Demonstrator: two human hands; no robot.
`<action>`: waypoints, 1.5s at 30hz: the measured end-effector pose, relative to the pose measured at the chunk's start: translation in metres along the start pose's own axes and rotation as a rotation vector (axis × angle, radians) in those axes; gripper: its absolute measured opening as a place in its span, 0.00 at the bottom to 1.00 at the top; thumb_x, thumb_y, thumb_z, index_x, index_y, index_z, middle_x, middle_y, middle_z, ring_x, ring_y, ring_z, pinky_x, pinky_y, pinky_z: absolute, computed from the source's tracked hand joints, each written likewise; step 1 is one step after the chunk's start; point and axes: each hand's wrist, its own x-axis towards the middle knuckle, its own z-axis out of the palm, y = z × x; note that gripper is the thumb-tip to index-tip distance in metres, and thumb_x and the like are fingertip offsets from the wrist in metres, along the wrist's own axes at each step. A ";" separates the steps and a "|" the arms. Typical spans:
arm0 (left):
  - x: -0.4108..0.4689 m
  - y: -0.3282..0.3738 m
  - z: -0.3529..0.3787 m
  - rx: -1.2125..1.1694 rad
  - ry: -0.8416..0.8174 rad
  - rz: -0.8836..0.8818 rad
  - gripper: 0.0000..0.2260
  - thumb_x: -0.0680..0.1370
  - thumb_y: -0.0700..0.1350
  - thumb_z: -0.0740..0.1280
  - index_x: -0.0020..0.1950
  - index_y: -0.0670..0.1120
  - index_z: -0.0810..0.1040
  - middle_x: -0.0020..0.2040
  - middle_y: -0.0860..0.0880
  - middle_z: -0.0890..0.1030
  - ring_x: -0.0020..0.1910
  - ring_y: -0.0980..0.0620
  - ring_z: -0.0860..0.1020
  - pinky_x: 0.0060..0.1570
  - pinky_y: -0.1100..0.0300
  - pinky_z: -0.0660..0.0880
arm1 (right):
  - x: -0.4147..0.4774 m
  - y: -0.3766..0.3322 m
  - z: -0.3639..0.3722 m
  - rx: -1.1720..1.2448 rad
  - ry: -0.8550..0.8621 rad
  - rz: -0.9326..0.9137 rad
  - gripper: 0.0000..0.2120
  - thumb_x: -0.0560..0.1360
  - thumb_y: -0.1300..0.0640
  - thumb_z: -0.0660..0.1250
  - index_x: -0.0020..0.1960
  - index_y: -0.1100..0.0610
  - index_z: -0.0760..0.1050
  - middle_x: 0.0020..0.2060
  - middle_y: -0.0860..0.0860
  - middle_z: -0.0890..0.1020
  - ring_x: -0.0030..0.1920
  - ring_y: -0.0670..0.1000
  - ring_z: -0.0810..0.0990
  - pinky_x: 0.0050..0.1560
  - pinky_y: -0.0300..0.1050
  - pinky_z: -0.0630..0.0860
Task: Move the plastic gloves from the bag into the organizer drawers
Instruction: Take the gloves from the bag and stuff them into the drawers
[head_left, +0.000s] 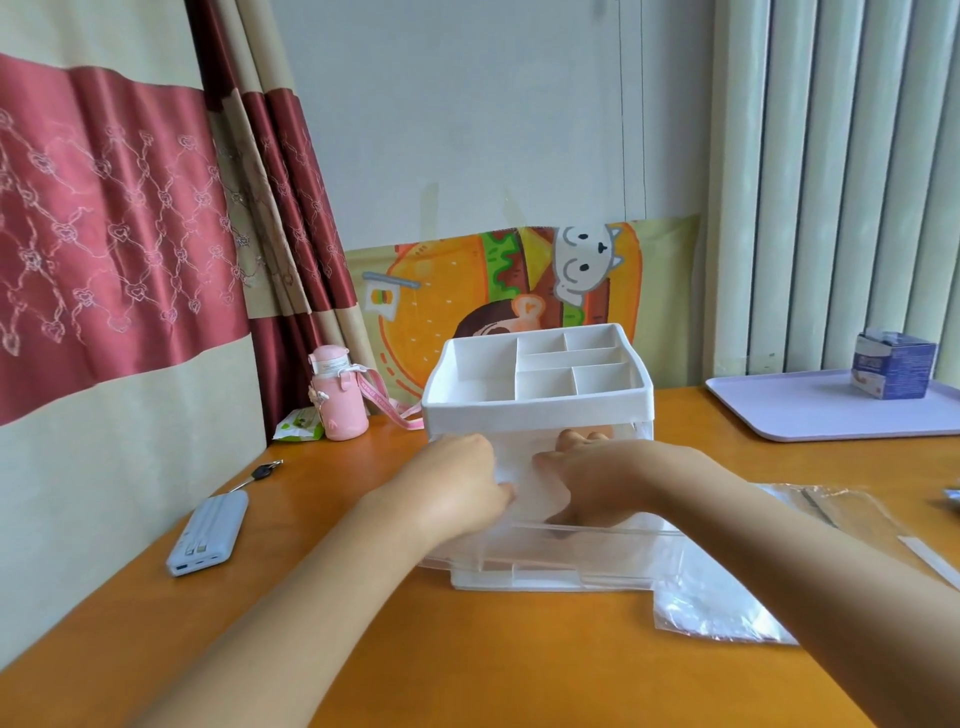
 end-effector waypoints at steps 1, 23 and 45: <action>0.000 -0.002 -0.004 0.011 0.035 -0.010 0.18 0.78 0.51 0.66 0.64 0.43 0.75 0.54 0.44 0.79 0.56 0.46 0.77 0.49 0.57 0.74 | -0.001 0.000 -0.001 0.012 -0.007 0.005 0.34 0.76 0.39 0.62 0.76 0.50 0.55 0.72 0.55 0.61 0.69 0.59 0.64 0.68 0.53 0.64; 0.021 0.011 0.002 0.094 -0.326 0.089 0.19 0.79 0.46 0.63 0.70 0.44 0.70 0.67 0.45 0.74 0.62 0.46 0.74 0.55 0.56 0.72 | 0.001 -0.006 -0.001 -0.006 -0.041 0.019 0.29 0.78 0.42 0.60 0.73 0.57 0.62 0.67 0.56 0.66 0.53 0.52 0.64 0.62 0.46 0.65; -0.025 0.070 -0.018 -0.393 0.543 0.363 0.13 0.77 0.55 0.67 0.39 0.47 0.78 0.41 0.54 0.80 0.44 0.55 0.77 0.44 0.57 0.71 | -0.107 0.100 -0.020 0.513 0.663 0.077 0.17 0.74 0.43 0.65 0.34 0.54 0.79 0.22 0.47 0.79 0.22 0.44 0.76 0.29 0.34 0.73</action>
